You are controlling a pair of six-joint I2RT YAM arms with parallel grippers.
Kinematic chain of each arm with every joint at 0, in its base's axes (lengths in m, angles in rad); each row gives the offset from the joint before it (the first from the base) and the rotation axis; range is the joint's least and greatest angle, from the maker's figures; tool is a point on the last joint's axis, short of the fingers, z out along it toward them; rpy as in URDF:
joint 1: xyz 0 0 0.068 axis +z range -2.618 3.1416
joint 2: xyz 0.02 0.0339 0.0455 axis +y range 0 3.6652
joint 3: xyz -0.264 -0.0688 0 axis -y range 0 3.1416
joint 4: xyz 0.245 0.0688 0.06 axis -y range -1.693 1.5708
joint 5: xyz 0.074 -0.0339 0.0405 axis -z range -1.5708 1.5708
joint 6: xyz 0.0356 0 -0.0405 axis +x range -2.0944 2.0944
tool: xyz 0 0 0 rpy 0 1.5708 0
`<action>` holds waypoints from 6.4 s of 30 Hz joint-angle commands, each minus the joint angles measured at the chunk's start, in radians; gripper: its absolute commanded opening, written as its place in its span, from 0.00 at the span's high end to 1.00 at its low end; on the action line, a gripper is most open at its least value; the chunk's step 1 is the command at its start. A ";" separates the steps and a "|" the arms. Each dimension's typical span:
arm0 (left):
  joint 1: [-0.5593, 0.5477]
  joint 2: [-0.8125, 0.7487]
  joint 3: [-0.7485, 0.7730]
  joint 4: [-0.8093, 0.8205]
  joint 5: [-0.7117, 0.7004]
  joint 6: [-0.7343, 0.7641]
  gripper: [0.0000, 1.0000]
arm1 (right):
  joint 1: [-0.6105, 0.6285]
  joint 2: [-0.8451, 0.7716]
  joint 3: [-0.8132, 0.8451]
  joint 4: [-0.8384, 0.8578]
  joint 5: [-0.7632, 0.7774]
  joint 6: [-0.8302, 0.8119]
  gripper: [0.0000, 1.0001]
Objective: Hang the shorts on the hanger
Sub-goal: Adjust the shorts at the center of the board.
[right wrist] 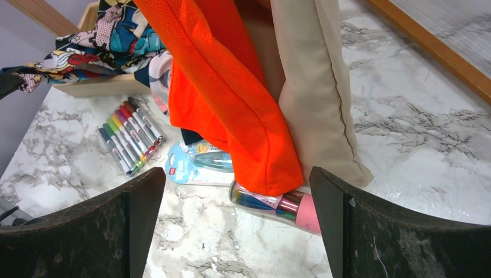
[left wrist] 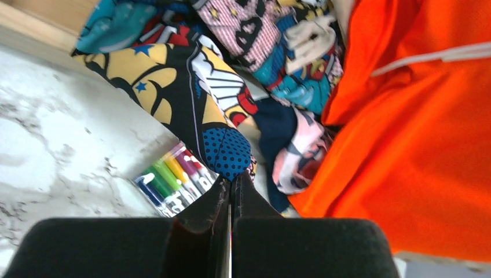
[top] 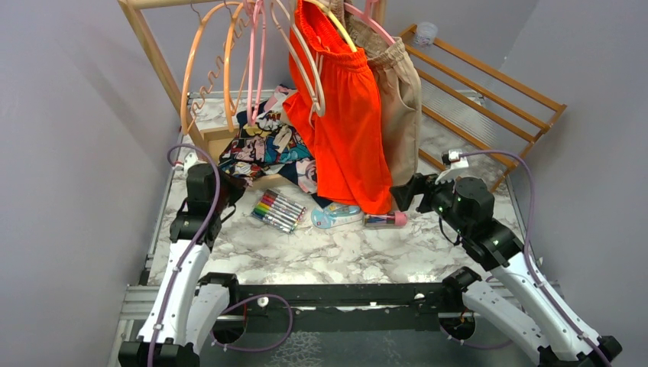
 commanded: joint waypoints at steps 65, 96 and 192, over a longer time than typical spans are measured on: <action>-0.256 0.288 0.912 0.460 0.595 -0.042 1.00 | 0.565 0.383 0.387 0.386 -0.121 -0.192 0.00; -0.258 0.088 0.743 0.484 0.516 0.125 0.01 | 0.641 0.455 1.108 0.212 -0.108 -0.384 0.99; -0.631 -0.176 0.094 0.096 0.163 0.556 0.01 | 0.585 0.765 0.602 -0.107 0.076 -0.003 0.99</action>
